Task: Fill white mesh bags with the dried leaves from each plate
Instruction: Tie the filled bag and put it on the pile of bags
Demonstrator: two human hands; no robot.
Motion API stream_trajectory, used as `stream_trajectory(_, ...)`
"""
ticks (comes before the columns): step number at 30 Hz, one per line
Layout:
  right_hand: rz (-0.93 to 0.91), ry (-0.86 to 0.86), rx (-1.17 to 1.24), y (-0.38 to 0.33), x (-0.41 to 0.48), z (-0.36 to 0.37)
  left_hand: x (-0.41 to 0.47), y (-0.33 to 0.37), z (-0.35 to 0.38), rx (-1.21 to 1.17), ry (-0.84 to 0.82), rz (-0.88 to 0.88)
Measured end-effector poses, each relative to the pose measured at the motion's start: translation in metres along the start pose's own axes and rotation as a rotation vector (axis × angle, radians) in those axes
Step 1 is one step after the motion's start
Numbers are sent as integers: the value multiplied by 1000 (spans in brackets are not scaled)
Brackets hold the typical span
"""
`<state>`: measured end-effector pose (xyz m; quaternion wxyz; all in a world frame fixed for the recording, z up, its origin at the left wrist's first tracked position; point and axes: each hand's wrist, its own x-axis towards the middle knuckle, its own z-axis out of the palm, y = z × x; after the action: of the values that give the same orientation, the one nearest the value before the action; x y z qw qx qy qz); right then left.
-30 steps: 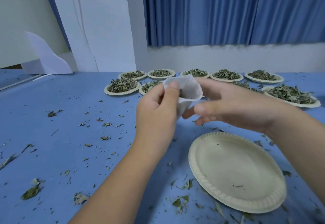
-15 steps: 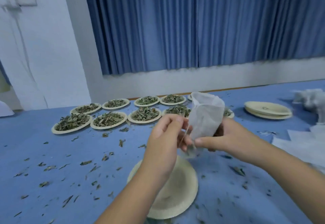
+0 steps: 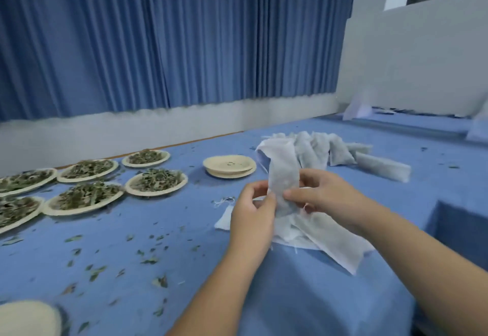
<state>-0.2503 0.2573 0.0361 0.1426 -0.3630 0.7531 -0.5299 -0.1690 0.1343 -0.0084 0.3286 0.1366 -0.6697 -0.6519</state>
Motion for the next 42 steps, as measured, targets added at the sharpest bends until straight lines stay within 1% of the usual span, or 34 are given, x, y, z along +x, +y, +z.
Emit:
stream_trajectory(2,22,72,-6,12,5,-17,12,-3,20,8,-43,31)
stream_trajectory(4,44,178,31,25,16,-35,19,-11,34,49,-48,53)
stream_trajectory(8,143,520,137,53,46,-79,27,-35,29,140,101,17)
stream_trajectory(11,224,680,94,77,66,-111,33,-44,22,94,231,-31)
stream_trajectory(12,258,705,51,85,72,-120,35,-45,21,77,258,-41)
stream_trajectory(14,318,722,-21,97,84,-130,36,-46,22,91,253,-51)
stream_trajectory(17,358,692,-18,107,102,-131,39,-49,22,116,246,-62)
stream_trajectory(20,383,710,-76,113,112,-125,44,-51,19,114,261,-65)
stream_trajectory(22,371,697,-106,116,113,-119,43,-51,19,110,259,-70)
stream_trajectory(26,331,657,-67,108,108,-101,39,-41,17,94,237,-41)
stream_trajectory(30,248,537,-102,82,93,-69,34,-18,-1,6,265,-37)
stream_trajectory(32,187,447,-151,66,83,-48,30,-5,-17,-16,224,-69)
stream_trajectory(35,102,312,-216,37,67,-8,23,13,-52,134,80,-122)
stream_trajectory(38,51,145,-208,7,54,40,12,32,-101,349,-25,-123)
stream_trajectory(42,-73,-133,-215,-27,34,108,-14,50,-187,722,-20,-117)
